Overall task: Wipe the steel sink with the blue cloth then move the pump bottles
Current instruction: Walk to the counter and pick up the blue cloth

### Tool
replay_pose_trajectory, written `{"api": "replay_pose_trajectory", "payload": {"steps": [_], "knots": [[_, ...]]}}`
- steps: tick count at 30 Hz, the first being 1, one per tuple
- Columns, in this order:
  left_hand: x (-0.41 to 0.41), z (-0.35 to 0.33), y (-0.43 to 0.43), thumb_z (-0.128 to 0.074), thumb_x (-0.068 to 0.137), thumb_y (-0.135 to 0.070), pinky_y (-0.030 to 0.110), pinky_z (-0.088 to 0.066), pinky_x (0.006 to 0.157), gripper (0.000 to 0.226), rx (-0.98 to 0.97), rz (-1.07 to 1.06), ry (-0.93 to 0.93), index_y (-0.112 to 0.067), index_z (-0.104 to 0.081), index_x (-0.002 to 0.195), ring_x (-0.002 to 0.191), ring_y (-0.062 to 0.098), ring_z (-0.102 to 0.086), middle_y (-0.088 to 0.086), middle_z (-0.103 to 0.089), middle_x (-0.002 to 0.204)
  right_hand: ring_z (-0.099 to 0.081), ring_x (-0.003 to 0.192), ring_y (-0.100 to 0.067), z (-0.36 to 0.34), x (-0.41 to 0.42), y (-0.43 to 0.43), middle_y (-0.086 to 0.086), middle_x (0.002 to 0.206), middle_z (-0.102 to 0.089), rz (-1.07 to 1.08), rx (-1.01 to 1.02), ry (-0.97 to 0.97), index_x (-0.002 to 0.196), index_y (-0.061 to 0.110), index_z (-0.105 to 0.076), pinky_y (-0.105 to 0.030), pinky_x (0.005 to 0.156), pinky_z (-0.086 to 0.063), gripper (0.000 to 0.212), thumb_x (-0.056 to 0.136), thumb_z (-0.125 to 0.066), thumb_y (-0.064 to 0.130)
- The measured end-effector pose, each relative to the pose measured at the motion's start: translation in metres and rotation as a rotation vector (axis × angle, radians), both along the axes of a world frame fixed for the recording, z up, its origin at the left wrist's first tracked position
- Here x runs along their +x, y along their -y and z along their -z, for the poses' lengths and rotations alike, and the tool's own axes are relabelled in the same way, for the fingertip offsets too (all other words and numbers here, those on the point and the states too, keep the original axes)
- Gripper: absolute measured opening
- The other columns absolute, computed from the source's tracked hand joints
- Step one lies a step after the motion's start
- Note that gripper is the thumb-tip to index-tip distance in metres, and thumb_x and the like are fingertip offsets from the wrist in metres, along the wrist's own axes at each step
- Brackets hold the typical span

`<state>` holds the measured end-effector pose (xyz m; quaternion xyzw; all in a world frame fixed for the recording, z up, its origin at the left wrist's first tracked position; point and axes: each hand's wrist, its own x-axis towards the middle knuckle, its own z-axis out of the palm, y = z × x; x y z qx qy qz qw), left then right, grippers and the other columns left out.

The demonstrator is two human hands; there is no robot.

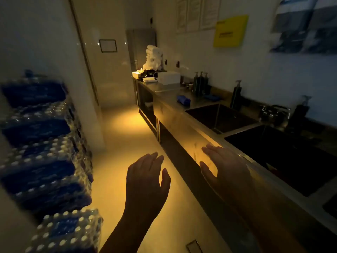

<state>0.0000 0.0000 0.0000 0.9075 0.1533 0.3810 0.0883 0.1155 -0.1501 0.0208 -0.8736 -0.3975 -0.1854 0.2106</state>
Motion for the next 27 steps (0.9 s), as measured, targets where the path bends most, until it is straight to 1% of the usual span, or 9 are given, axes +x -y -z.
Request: {"api": "replay_pose_trajectory", "payload": {"steps": [6, 8, 10, 12, 16, 20, 22, 24, 27], "knots": [[0.053, 0.031, -0.085, -0.040, 0.083, -0.028, 0.043, -0.041, 0.085, 0.040, -0.070, -0.026, 0.044, -0.004, -0.066, 0.101, 0.097, 0.029, -0.062, 0.013, -0.067, 0.104, -0.069, 0.089, -0.023, 0.020, 0.051, -0.091, -0.009, 0.101, -0.072, 0.001, -0.002, 0.004, 0.103, 0.009, -0.067, -0.039, 0.076, -0.054, 0.049, 0.079, -0.040, 0.043], [0.070, 0.037, -0.124, -0.040, 0.083, -0.027, 0.043, -0.042, 0.084, 0.039, -0.064, -0.032, 0.062, -0.004, -0.066, 0.101, 0.097, 0.030, -0.062, 0.013, -0.067, 0.103, -0.069, 0.088, -0.023, 0.026, 0.068, -0.129, -0.008, 0.100, -0.073, -0.001, 0.002, 0.020, 0.103, 0.010, -0.068, -0.040, 0.074, -0.054, 0.048, 0.079, -0.041, 0.042], [0.087, 0.041, -0.168, -0.040, 0.083, -0.027, 0.043, -0.043, 0.083, 0.039, -0.069, -0.048, 0.069, -0.004, -0.066, 0.100, 0.096, 0.030, -0.062, 0.013, -0.067, 0.102, -0.070, 0.086, -0.023, 0.027, 0.083, -0.172, -0.008, 0.098, -0.073, 0.016, -0.010, 0.017, 0.102, 0.009, -0.068, -0.042, 0.073, -0.055, 0.042, 0.078, -0.048, 0.039], [0.102, 0.043, -0.210, -0.040, 0.083, -0.026, 0.043, -0.043, 0.083, 0.039, -0.079, -0.036, 0.063, -0.004, -0.066, 0.101, 0.096, 0.030, -0.062, 0.013, -0.067, 0.103, -0.070, 0.085, -0.024, 0.026, 0.099, -0.215, -0.009, 0.097, -0.073, 0.030, -0.011, -0.006, 0.101, 0.008, -0.068, -0.041, 0.070, -0.055, 0.038, 0.074, -0.057, 0.033], [0.132, 0.047, -0.282, -0.039, 0.083, -0.027, 0.043, -0.043, 0.082, 0.038, -0.096, -0.030, 0.046, -0.006, -0.066, 0.101, 0.095, 0.030, -0.062, 0.011, -0.067, 0.102, -0.070, 0.084, -0.025, 0.028, 0.126, -0.287, -0.009, 0.095, -0.074, 0.062, -0.013, -0.051, 0.100, 0.009, -0.069, -0.041, 0.070, -0.054, 0.038, 0.071, -0.060, 0.031], [0.164, 0.052, -0.331, -0.039, 0.082, -0.028, 0.043, -0.044, 0.081, 0.039, -0.155, -0.013, 0.024, -0.006, -0.066, 0.101, 0.095, 0.029, -0.062, 0.011, -0.068, 0.102, -0.068, 0.093, -0.026, 0.036, 0.154, -0.337, -0.010, 0.103, -0.072, 0.072, 0.002, -0.126, 0.107, 0.009, -0.067, -0.045, 0.079, -0.052, 0.039, 0.075, -0.059, 0.030], [0.178, 0.057, -0.350, -0.039, 0.082, -0.028, 0.043, -0.043, 0.082, 0.039, -0.168, -0.004, 0.009, -0.007, -0.066, 0.101, 0.095, 0.028, -0.062, 0.010, -0.068, 0.102, -0.063, 0.104, -0.026, 0.039, 0.169, -0.355, -0.009, 0.114, -0.068, 0.085, -0.002, -0.156, 0.115, 0.010, -0.062, -0.046, 0.089, -0.047, 0.038, 0.082, -0.061, 0.028], [0.195, 0.062, -0.369, -0.039, 0.082, -0.028, 0.044, -0.043, 0.083, 0.039, -0.182, 0.000, -0.008, -0.008, -0.066, 0.101, 0.095, 0.028, -0.062, 0.009, -0.068, 0.102, -0.053, 0.119, -0.021, 0.043, 0.187, -0.373, -0.005, 0.128, -0.059, 0.095, -0.021, -0.220, 0.125, 0.014, -0.055, -0.040, 0.100, -0.040, 0.041, 0.087, -0.059, 0.029], [0.227, 0.070, -0.396, -0.038, 0.082, -0.029, 0.045, -0.044, 0.082, 0.040, -0.218, -0.015, -0.034, -0.008, -0.067, 0.100, 0.094, 0.028, -0.062, 0.009, -0.068, 0.101, -0.047, 0.124, -0.015, 0.052, 0.219, -0.402, 0.001, 0.134, -0.053, 0.097, -0.045, -0.255, 0.131, 0.019, -0.048, -0.033, 0.103, -0.036, 0.045, 0.089, -0.053, 0.034]]}}
